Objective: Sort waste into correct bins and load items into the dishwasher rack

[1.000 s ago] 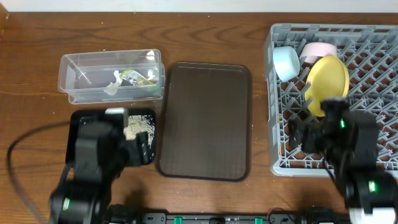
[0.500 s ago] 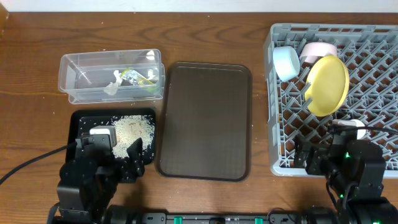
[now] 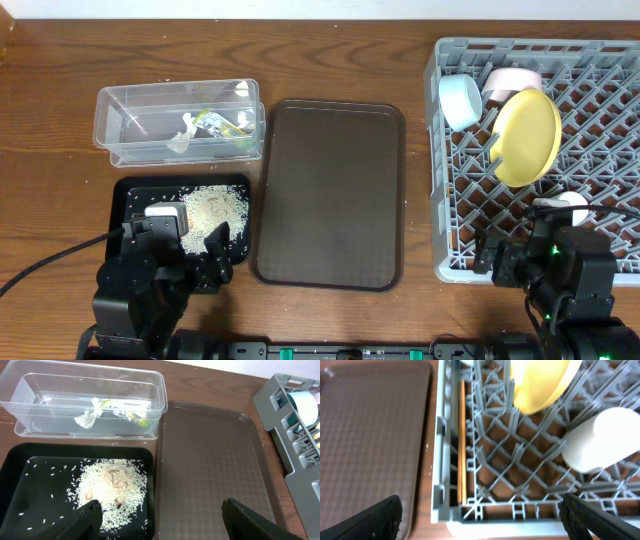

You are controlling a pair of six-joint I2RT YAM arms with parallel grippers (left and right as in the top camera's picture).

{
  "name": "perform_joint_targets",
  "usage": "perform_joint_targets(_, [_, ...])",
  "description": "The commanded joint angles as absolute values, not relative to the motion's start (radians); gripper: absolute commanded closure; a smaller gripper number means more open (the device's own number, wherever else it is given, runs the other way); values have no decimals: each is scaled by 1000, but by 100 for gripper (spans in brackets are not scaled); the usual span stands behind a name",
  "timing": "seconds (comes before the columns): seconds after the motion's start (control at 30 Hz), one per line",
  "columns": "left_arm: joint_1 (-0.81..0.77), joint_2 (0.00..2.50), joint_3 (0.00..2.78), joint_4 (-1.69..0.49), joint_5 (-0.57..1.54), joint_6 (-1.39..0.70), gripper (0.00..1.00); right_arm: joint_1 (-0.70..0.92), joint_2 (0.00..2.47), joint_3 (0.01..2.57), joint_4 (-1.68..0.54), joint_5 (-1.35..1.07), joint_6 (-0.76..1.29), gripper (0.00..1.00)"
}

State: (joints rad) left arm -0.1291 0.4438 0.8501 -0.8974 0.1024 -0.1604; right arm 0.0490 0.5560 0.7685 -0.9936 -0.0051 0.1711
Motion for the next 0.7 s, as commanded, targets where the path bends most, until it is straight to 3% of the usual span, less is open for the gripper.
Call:
perform_joint_targets(0.0, [-131,442,846,-896,105,-170,21,42,538,755,-939,22,151,1])
perform_joint_targets(0.47, [-130,442,846,-896,105,-170,21,40,57,236,-274,19,103,1])
perform_joint_targets(0.67, [-130,442,846,-896,105,-170,21,41,5,37,8,18,94,1])
